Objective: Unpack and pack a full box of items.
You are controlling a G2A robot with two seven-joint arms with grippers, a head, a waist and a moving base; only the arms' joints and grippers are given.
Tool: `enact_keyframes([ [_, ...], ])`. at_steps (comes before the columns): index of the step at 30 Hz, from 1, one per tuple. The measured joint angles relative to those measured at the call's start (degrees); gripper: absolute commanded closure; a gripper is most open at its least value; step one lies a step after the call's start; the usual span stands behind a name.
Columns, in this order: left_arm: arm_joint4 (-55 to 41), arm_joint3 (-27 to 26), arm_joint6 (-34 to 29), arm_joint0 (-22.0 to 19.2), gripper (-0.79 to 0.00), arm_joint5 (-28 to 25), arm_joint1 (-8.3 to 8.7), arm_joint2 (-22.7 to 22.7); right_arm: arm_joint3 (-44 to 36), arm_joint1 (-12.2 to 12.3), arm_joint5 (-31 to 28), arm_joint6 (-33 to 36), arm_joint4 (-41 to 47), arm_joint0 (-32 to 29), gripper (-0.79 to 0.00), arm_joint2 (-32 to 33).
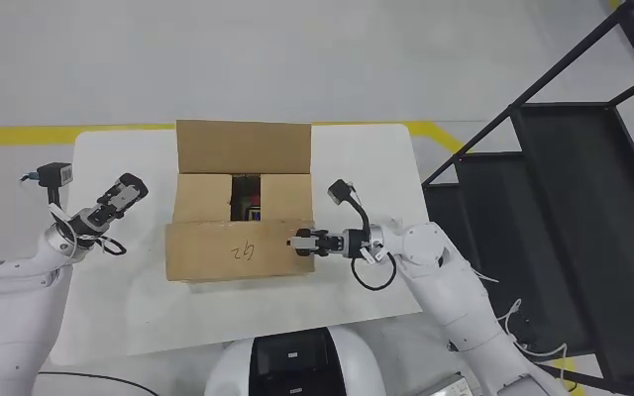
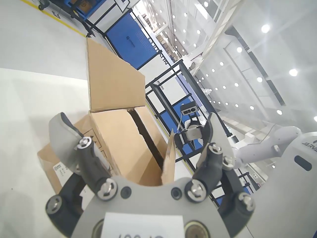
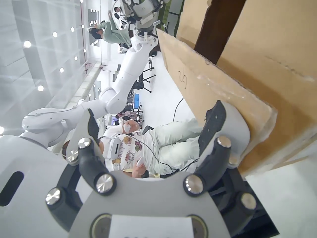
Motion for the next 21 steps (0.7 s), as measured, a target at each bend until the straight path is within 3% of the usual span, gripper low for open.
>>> enact_keyframes([
  [5, 1.1, -0.28, 1.13, 0.18, -0.785, 0.51, 0.0, -0.39, 0.61, -0.13, -0.36, -2.53, -2.73, 1.43, -0.785, -1.8],
  [10, 9.04, 2.46, 14.76, -2.25, -0.785, -1.22, -1.33, -0.41, 0.71, -0.1, -0.7, -3.49, -3.59, 2.06, -0.785, -2.71],
  [13, 12.55, 6.47, 21.66, -6.24, -0.785, -3.35, -2.97, 3.04, 0.79, -0.03, -0.93, -3.75, -3.24, 2.4, -0.785, -2.98],
  [21, 22.81, 20.77, 29.86, -18.47, -0.785, -3.26, -6.84, 10.97, 0.84, 0.16, -1.51, -4.27, -2.74, 2.87, -0.785, -3.48],
])
